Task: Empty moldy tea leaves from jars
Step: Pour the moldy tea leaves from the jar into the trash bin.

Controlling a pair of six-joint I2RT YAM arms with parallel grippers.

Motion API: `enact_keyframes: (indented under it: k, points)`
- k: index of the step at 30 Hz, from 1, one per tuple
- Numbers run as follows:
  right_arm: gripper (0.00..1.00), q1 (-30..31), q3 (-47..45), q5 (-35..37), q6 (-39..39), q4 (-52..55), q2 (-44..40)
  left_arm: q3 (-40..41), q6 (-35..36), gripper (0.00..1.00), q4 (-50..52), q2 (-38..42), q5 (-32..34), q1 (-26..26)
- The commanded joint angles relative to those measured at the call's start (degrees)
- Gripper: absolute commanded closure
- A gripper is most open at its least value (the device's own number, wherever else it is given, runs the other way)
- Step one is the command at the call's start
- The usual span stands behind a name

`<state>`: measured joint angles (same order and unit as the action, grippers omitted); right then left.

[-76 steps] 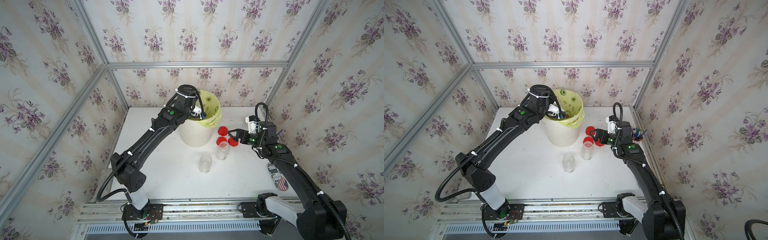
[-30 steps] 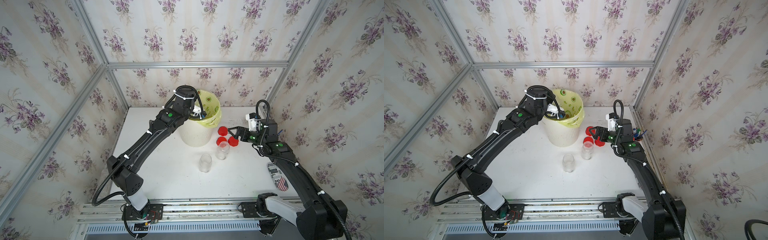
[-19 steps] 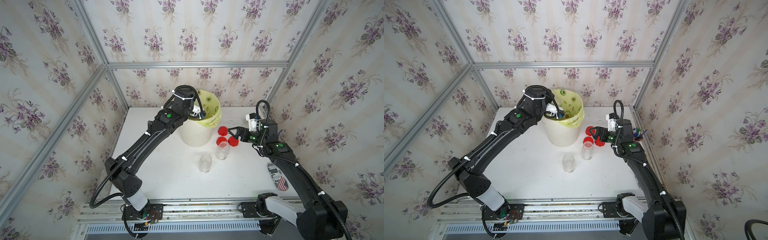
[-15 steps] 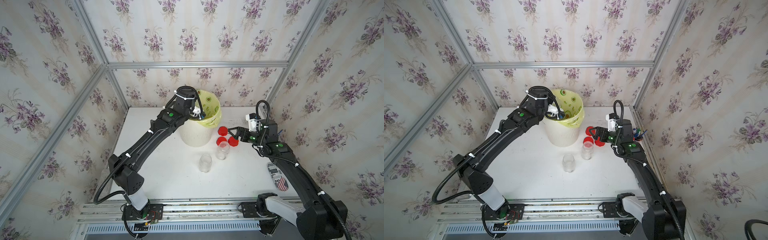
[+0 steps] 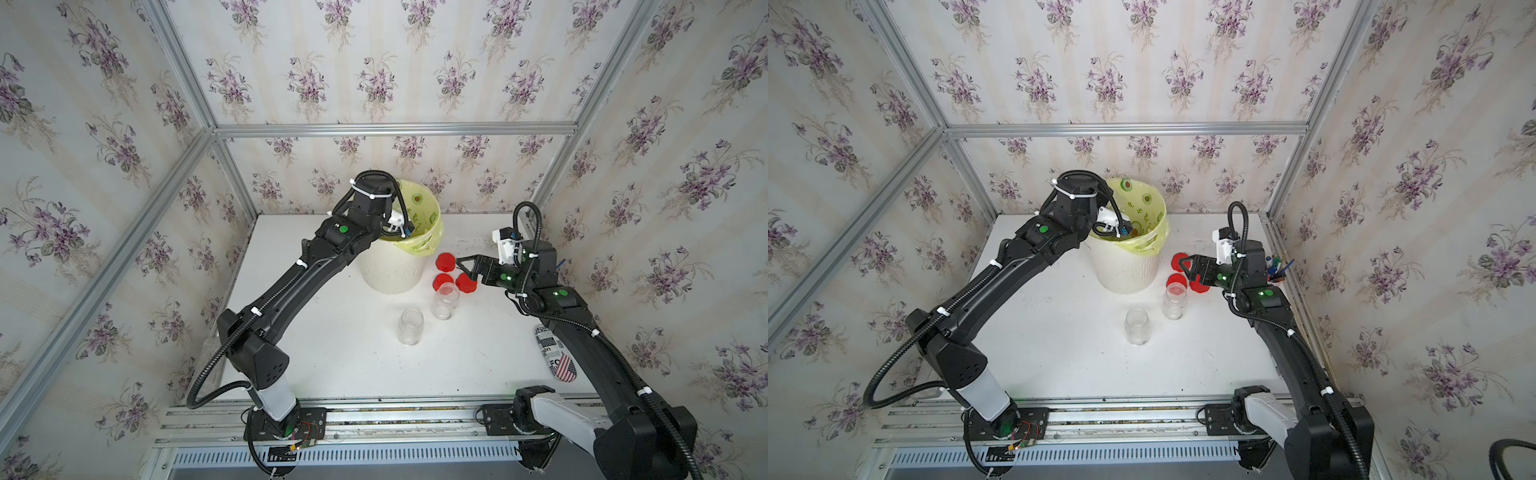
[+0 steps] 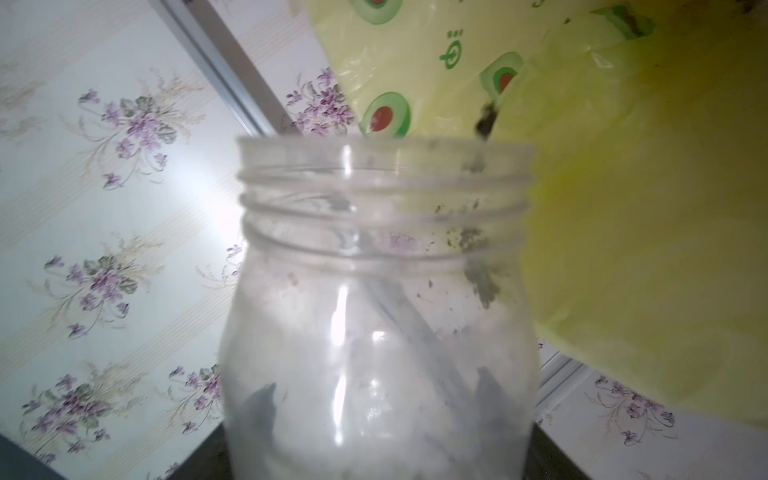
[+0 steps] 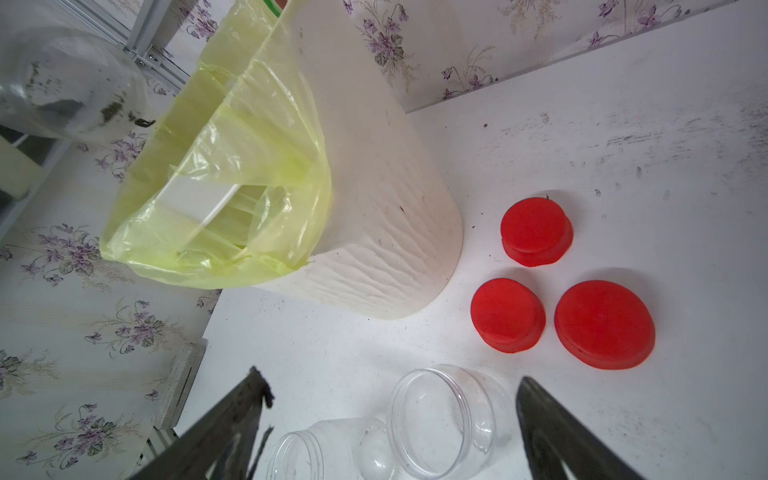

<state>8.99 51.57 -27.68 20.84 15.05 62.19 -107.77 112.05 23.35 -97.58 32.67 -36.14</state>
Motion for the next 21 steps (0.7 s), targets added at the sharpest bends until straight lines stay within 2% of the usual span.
enact_keyframes:
  k: [1, 5, 12, 17, 21]
  points:
    - [0.08, 0.0, 0.4, 0.2, 0.0, -0.7, 0.0, 0.8, 3.9, 0.25, -1.3, 0.4, 0.0, 0.1]
    - [0.08, 0.0, 0.1, -0.6, 0.6, -1.2, 0.1, 4.6, 4.6, 0.25, -0.1, 0.8, 3.2, 0.0]
    - [0.08, 0.1, 0.5, -0.4, 0.3, -0.9, 0.3, 0.7, 5.5, 0.25, 0.3, 0.2, 1.7, 0.0]
    - [0.08, 0.0, 0.5, -0.6, 0.4, -1.2, 0.4, 3.0, 5.0, 0.25, 0.5, 0.2, 2.0, -0.1]
    - [0.08, 0.1, 0.6, -0.7, 0.0, -0.9, 0.7, -2.3, 5.6, 0.25, 0.5, -0.7, 1.1, -0.2]
